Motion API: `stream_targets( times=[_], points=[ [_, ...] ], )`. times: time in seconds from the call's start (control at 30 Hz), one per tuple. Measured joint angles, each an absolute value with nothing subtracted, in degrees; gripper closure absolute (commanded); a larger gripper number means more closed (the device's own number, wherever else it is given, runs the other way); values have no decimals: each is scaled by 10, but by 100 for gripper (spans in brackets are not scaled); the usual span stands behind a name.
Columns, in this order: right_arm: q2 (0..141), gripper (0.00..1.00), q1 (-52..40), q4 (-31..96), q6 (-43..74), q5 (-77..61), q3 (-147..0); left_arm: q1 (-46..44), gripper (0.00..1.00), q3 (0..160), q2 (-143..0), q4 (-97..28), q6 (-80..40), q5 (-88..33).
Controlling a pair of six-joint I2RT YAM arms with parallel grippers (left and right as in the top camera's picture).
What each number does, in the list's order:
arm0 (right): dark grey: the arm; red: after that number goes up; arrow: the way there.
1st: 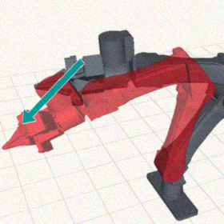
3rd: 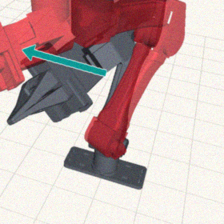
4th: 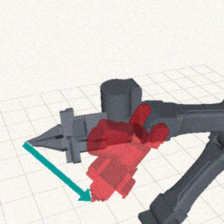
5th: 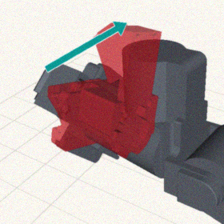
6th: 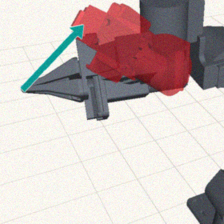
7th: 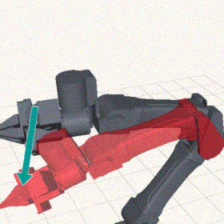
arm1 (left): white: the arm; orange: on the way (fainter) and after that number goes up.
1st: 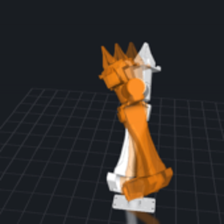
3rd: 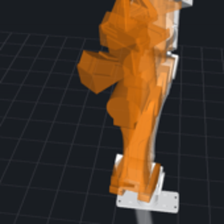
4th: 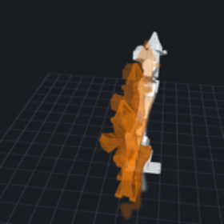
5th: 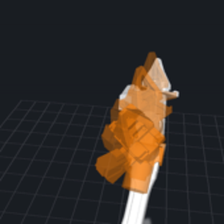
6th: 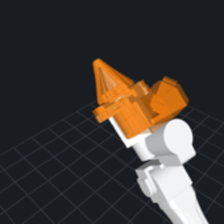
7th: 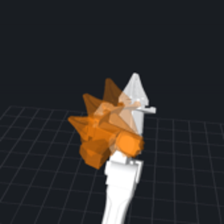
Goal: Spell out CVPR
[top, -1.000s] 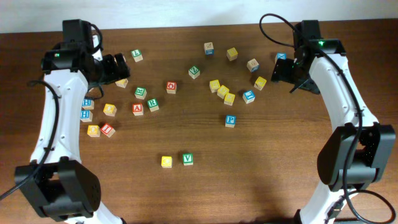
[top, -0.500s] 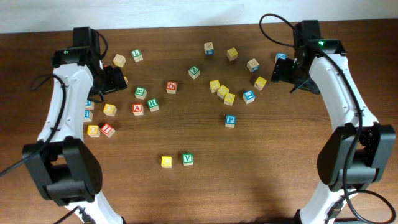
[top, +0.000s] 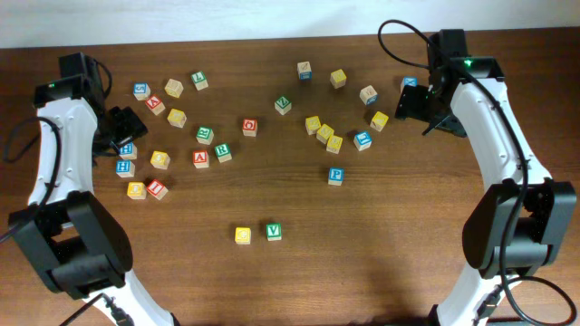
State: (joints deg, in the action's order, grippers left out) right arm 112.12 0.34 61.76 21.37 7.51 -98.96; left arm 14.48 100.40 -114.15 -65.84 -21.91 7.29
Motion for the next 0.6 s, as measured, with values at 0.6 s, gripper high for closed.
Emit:
stream_targets(
  times=[0.6],
  points=[
    [1121,2,3,618,214,75,-990,-1,1,1003,-1176,-611,-128,-32]
  ],
)
